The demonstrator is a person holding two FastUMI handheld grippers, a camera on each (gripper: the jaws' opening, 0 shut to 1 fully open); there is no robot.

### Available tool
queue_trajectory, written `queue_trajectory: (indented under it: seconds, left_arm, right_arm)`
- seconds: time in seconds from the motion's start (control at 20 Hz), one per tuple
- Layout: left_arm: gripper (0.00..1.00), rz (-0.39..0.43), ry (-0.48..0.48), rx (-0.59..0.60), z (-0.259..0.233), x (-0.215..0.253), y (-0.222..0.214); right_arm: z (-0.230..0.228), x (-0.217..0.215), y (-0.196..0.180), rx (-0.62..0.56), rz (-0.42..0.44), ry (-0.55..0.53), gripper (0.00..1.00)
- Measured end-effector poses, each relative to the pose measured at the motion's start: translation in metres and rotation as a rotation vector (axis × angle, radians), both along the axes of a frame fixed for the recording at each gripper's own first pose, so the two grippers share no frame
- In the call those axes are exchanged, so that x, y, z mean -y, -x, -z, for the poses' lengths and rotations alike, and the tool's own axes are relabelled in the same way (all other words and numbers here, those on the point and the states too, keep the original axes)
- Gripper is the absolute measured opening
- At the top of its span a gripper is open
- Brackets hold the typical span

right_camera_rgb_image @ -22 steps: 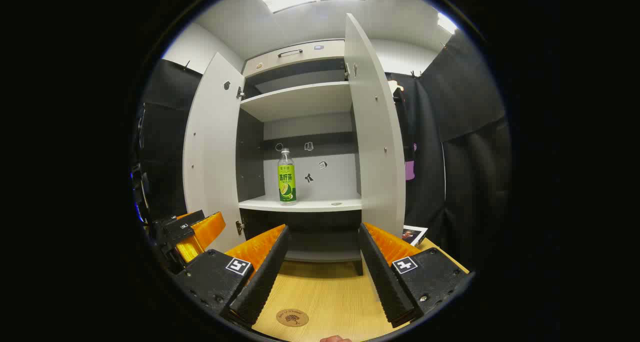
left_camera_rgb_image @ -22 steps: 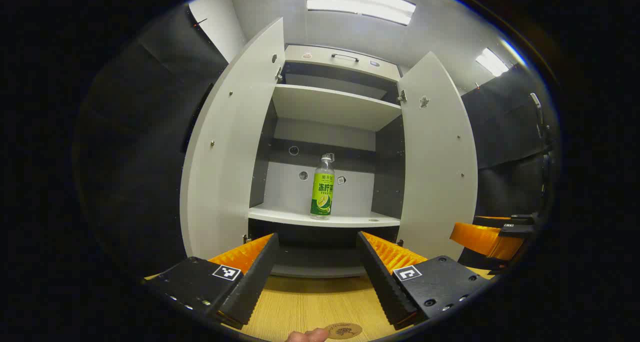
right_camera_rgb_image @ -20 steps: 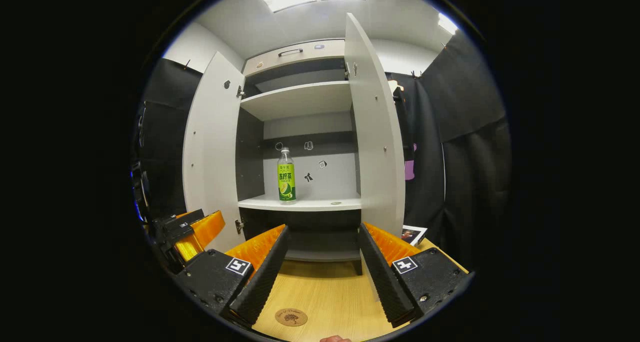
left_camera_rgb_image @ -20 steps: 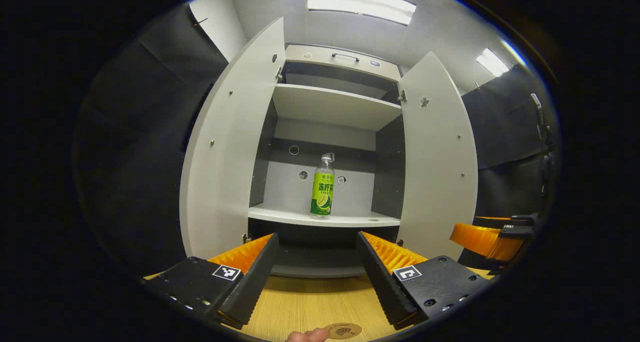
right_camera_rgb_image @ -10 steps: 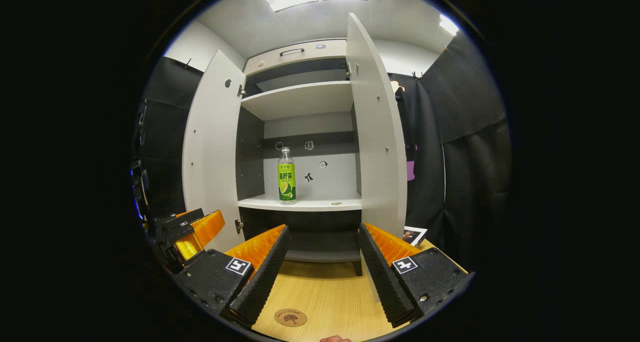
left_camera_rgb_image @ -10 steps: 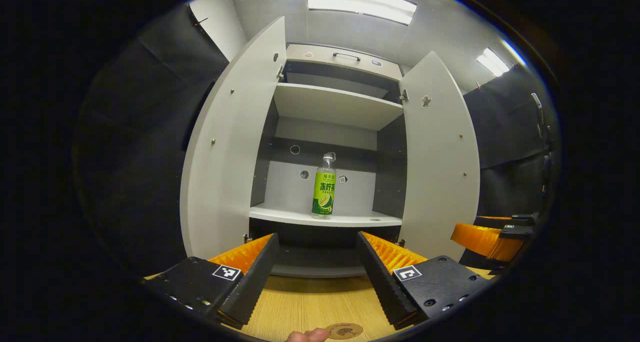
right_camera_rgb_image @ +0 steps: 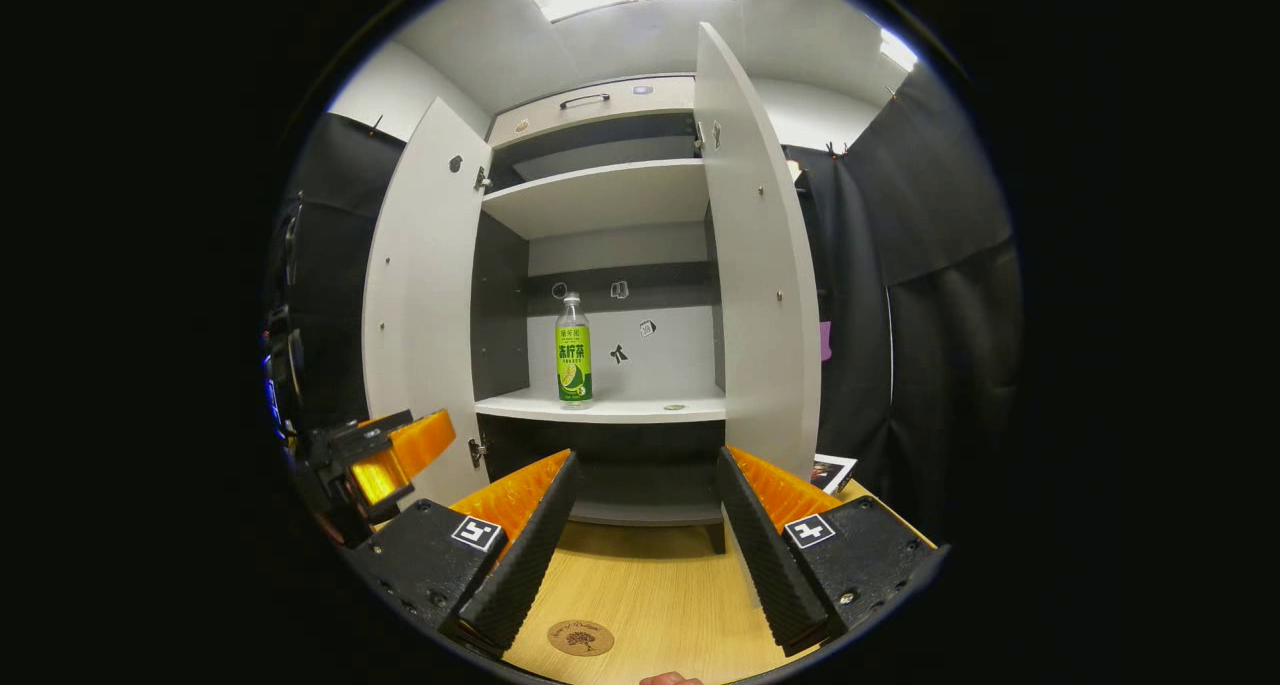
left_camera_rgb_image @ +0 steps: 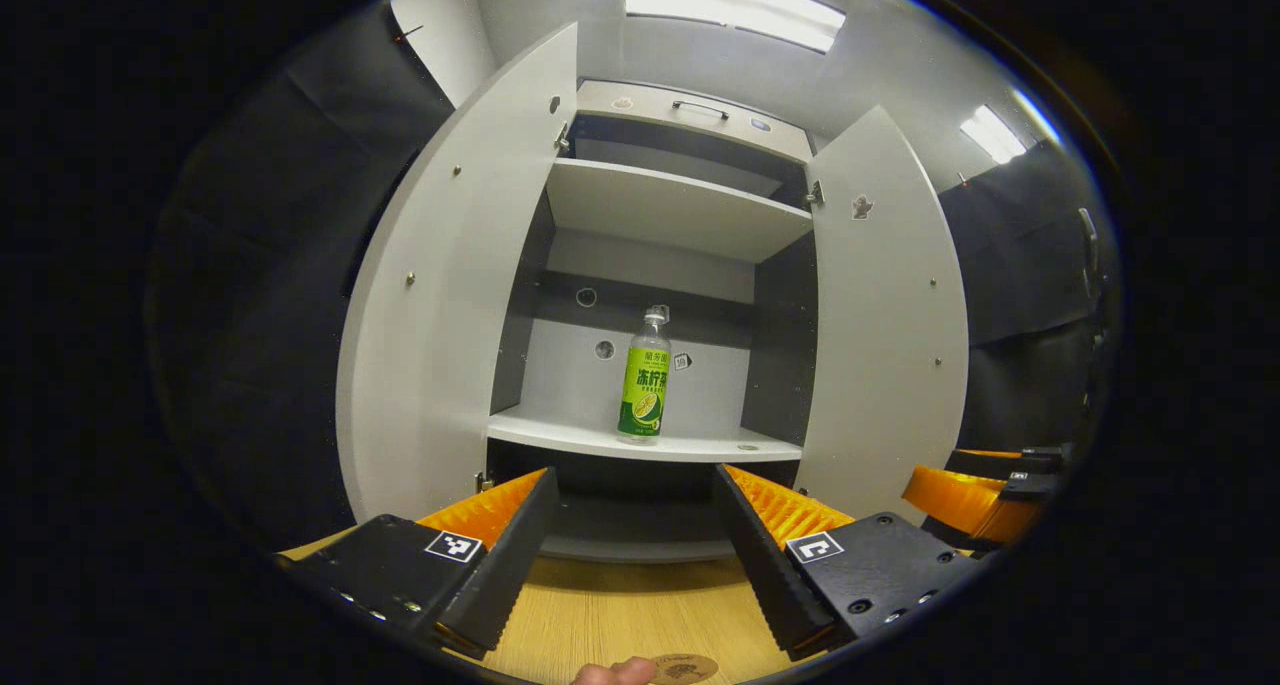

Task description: Grasp the bottle in the cabinet with the left hand and place it on the coaster, then close the right door with the right hand and the left door with the left hand.

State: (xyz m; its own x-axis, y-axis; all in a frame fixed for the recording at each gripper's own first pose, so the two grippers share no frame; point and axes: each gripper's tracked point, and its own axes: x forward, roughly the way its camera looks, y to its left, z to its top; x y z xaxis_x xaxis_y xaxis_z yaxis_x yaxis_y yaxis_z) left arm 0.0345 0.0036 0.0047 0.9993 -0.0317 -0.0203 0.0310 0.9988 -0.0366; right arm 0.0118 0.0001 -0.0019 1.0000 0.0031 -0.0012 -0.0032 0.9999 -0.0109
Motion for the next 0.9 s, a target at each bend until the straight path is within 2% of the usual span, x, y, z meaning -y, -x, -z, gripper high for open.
queue_trajectory:
  seconds: [0.05, 0.1, 0.15, 0.2, 0.3, 0.35, 0.6, 0.9]
  left_arm:
    - [0.99, 0.014, -0.002, -0.008, 0.000, 0.002, -0.010]
    - [0.95, 0.030, -0.007, -0.013, -0.001, 0.005, -0.022]
    - [0.95, 0.043, -0.015, -0.014, -0.003, 0.007, -0.035]
    - [0.99, 0.050, -0.021, -0.011, -0.005, 0.007, -0.048]
    - [0.99, 0.060, -0.020, 0.003, -0.012, 0.009, -0.076]
    - [0.95, 0.073, -0.013, 0.012, -0.018, 0.012, -0.090]
    - [0.95, 0.133, -0.014, 0.051, -0.042, 0.022, -0.161]
    - [0.94, 0.077, -0.082, 0.076, -0.039, 0.015, -0.240]
  right_arm:
    - [0.000, -0.001, -0.001, -0.002, -0.001, -0.001, 0.85]
    - [0.001, 0.000, -0.001, -0.004, -0.001, -0.002, 0.85]
    - [0.001, 0.000, -0.001, -0.005, 0.000, -0.001, 0.85]
    - [0.002, 0.001, -0.002, -0.005, 0.001, 0.000, 0.85]
    - [0.000, 0.004, -0.002, -0.002, 0.009, 0.004, 0.85]
    - [-0.002, 0.006, -0.001, 0.002, 0.016, 0.007, 0.85]
    - [-0.007, 0.018, 0.001, 0.006, 0.047, 0.010, 0.85]
    - [-0.006, 0.030, -0.001, -0.004, 0.088, 0.012, 0.85]
